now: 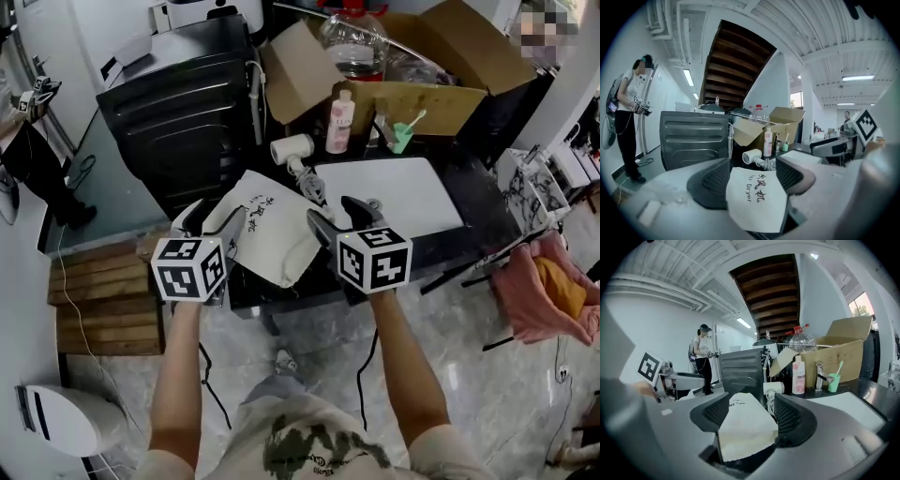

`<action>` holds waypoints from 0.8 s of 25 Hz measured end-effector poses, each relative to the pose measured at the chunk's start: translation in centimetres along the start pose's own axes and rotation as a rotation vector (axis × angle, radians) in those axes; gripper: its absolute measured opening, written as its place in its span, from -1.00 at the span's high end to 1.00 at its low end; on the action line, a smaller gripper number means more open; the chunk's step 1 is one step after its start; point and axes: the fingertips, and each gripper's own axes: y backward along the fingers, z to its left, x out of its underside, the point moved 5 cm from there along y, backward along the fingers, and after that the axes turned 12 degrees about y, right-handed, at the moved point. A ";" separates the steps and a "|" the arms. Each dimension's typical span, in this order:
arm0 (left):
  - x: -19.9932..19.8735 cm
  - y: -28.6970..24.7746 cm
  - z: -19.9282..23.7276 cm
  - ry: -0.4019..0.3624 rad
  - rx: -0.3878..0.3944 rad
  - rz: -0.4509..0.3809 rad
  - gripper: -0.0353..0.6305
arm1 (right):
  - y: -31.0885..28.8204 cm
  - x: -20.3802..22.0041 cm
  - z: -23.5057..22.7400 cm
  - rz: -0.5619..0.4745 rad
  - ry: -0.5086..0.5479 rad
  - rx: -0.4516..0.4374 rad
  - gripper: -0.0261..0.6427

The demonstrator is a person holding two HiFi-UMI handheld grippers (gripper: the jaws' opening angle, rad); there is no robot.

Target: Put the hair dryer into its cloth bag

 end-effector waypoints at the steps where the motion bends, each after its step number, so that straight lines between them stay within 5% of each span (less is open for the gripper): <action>1: -0.3 -0.9 0.6 -0.001 0.003 0.004 -0.03 | -1.2 -0.2 -0.3 0.013 0.000 -0.004 0.05; 20: -1.5 -10.6 4.1 -0.015 0.110 0.076 -0.03 | -15.7 1.1 -6.0 0.377 0.006 -0.039 -0.01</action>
